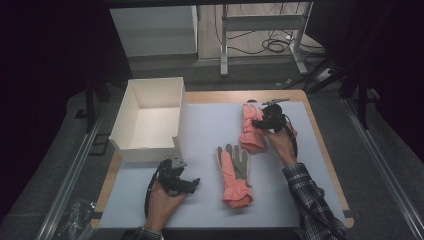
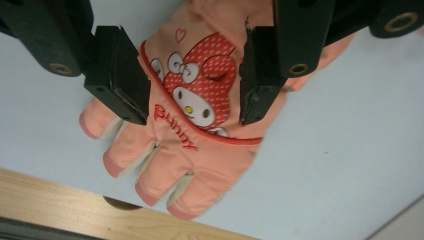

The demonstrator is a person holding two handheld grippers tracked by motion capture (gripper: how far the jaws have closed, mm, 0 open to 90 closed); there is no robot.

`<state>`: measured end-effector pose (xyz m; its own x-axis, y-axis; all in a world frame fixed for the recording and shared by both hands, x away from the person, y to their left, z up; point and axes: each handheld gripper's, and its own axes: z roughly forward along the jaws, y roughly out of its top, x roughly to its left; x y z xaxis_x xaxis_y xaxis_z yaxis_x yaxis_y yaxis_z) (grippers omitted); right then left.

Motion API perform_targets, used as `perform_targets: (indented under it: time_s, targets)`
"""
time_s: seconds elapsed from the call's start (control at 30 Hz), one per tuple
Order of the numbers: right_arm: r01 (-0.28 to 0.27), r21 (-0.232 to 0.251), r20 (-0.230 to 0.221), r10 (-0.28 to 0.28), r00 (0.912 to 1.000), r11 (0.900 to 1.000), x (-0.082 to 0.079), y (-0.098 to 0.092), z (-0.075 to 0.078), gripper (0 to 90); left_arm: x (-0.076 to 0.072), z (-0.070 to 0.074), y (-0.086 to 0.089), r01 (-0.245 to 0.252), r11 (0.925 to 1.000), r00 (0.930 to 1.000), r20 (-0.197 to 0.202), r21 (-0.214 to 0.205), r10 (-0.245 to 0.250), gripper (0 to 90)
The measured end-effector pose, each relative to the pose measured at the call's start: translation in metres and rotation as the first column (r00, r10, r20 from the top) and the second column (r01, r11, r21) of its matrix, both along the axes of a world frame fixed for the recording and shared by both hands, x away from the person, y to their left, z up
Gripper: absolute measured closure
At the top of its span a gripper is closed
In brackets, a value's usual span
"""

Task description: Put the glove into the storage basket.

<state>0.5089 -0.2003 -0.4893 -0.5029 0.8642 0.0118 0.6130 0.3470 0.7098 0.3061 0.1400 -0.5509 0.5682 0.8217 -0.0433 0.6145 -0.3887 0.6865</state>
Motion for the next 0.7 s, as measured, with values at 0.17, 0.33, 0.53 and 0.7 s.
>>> perform_targets:
  time_s: [0.17, 0.33, 0.53, 0.7]
  targets:
    - [-0.014, 0.009, -0.045, 0.014, 0.9989, 0.9999, 0.007, 0.002, -0.015, 56.1, 0.000, 0.000, 0.000, 0.000, 1.0000, 1.0000, 0.000, 0.000, 0.000, 0.0]
    - [-0.024, 0.039, -0.044, 0.025, 0.9987, 0.9990, 0.005, 0.003, -0.019, 75.4, 0.000, 0.000, 0.000, 0.000, 1.0000, 1.0000, 0.000, 0.000, 0.000, 0.0]
    - [-0.025, 0.008, -0.019, 0.025, 0.9995, 0.9997, 0.001, 0.004, -0.013, 85.4, 0.000, 0.000, 0.000, 0.000, 1.0000, 1.0000, 0.000, 0.000, 0.000, 0.0]
    - [-0.017, 0.066, -0.035, 0.020, 0.9992, 0.9977, 0.001, -0.005, -0.004, 86.2, 0.000, 0.000, 0.000, -0.001, 1.0000, 1.0000, 0.002, 0.000, 0.001, 0.0]
